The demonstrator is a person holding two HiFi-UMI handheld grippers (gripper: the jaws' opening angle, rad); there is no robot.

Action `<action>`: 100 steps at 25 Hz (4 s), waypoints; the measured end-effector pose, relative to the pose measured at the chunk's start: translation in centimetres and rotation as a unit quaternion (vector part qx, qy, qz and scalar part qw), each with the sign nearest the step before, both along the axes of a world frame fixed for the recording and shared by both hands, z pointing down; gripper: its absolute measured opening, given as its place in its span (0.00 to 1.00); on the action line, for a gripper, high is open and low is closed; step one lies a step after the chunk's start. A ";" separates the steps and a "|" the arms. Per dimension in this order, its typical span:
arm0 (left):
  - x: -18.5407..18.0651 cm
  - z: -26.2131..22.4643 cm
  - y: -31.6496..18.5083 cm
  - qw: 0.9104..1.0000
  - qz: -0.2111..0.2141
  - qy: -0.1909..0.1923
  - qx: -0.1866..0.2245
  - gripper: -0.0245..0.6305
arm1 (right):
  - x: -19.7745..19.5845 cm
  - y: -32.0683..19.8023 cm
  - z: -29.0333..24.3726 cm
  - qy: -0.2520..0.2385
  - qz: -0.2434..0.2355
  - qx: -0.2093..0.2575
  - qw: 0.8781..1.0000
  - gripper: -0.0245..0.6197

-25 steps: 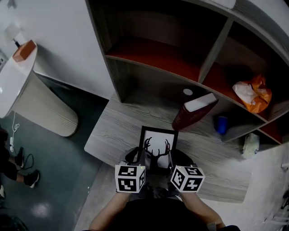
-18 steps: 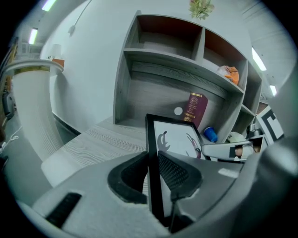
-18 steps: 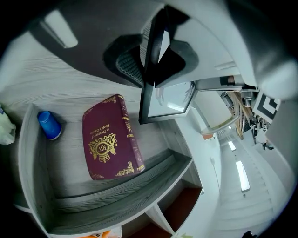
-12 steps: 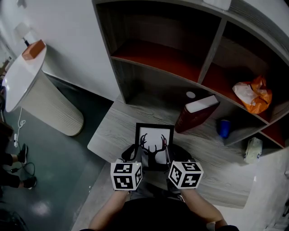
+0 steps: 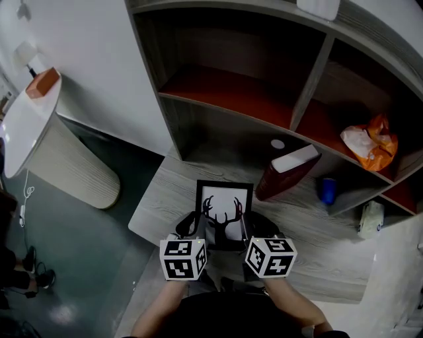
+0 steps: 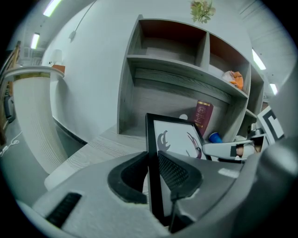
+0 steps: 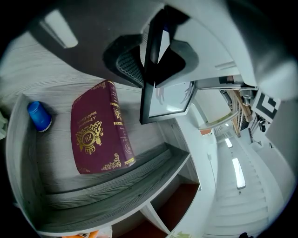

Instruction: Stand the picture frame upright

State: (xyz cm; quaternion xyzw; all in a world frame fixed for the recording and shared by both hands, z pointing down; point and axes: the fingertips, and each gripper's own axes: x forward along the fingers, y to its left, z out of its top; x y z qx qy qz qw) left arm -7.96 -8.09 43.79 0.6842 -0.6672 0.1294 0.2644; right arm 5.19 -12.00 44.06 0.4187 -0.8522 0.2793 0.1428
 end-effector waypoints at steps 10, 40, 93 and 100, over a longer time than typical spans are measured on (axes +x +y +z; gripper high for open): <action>-3.8 -0.5 -3.3 0.999 0.039 0.007 0.002 0.14 | -3.6 -2.3 -0.5 0.005 0.035 0.000 0.999 0.15; -8.5 -1.2 -12.8 0.990 0.135 0.002 0.030 0.14 | -8.0 -9.1 -1.2 0.011 0.127 0.020 0.992 0.15; -6.7 -0.8 -23.3 0.982 0.127 0.000 0.138 0.13 | -6.0 -18.2 -1.0 0.013 0.231 0.138 0.963 0.14; -6.5 -0.7 -23.9 0.983 0.118 0.004 0.142 0.13 | -5.8 -18.9 -1.0 0.018 0.232 0.147 0.961 0.14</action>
